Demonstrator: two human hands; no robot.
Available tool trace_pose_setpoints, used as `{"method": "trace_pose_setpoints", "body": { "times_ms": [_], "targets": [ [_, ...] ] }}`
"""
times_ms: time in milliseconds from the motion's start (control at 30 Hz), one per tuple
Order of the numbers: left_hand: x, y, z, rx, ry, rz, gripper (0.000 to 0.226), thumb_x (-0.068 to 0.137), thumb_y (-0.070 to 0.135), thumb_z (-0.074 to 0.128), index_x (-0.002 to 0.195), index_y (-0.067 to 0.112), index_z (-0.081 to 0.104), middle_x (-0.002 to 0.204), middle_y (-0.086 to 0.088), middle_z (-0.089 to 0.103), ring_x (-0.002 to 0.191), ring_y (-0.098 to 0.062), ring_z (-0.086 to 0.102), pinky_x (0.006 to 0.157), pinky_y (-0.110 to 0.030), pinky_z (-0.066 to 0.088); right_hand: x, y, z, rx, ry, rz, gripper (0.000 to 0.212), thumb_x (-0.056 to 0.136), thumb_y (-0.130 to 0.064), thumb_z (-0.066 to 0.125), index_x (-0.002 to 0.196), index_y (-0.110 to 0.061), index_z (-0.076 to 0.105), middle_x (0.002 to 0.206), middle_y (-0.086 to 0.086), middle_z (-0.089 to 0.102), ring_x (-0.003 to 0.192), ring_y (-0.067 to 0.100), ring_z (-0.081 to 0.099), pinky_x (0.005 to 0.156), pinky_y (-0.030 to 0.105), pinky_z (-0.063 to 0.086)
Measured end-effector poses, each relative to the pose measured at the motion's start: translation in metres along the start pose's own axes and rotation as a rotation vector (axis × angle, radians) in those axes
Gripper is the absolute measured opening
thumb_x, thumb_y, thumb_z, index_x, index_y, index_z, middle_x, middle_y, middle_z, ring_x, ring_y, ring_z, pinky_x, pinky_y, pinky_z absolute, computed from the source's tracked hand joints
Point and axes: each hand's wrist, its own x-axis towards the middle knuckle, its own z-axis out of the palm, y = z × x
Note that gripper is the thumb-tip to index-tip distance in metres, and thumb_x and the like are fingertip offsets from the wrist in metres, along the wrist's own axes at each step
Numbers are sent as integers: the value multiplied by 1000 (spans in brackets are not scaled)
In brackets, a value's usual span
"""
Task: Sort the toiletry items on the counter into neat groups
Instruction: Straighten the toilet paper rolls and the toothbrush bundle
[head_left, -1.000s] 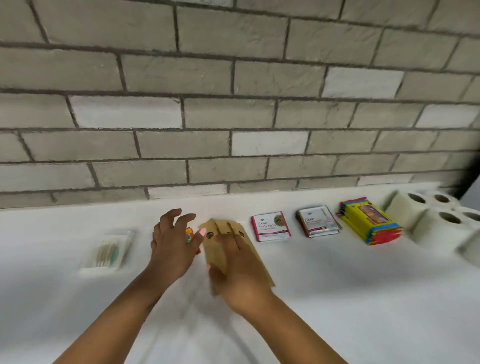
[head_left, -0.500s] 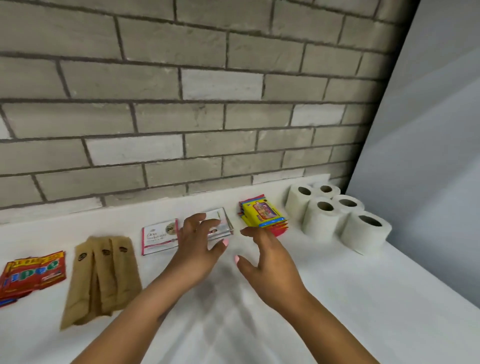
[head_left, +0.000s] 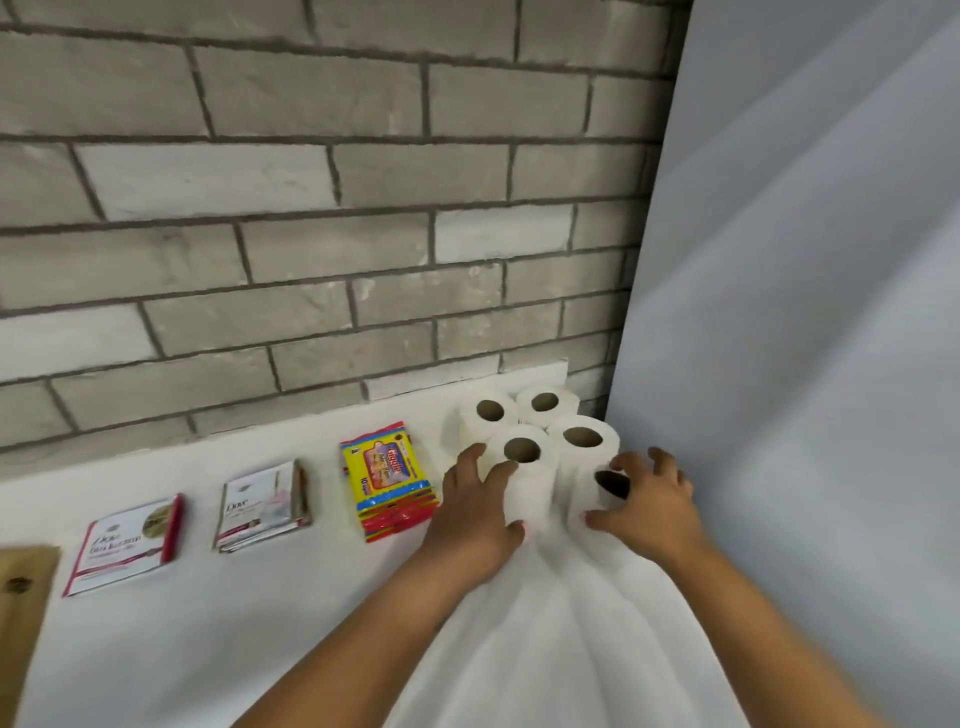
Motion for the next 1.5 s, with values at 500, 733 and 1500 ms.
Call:
{"method": "trace_pose_setpoints", "body": {
  "times_ms": [500,733,1500],
  "targets": [
    [34,10,35,176,-25,-18,47,90,33,54,135,30,39,149,0,13,131,-27,32,99,-35,43,-9,16,-17,112,-254,-329,80,64,-64,70,133,-41,37,130,-23,34,119,3,43,92,22,40],
    [110,9,-9,90,-120,-240,57,87,27,55,140,28,34,151,-8,7,120,-36,47,98,-33,38,124,-10,-10,3,-208,-282,52,86,-17,57,133,-37,44,148,2,21,132,27,38,106,32,38],
    [126,16,-7,-266,-548,-353,60,80,23,62,138,18,43,149,2,17,97,-20,64,76,-33,59,107,23,-30,-97,-487,-275,66,80,-25,68,133,-50,36,128,1,36,111,26,51,88,28,48]
  ]
}}
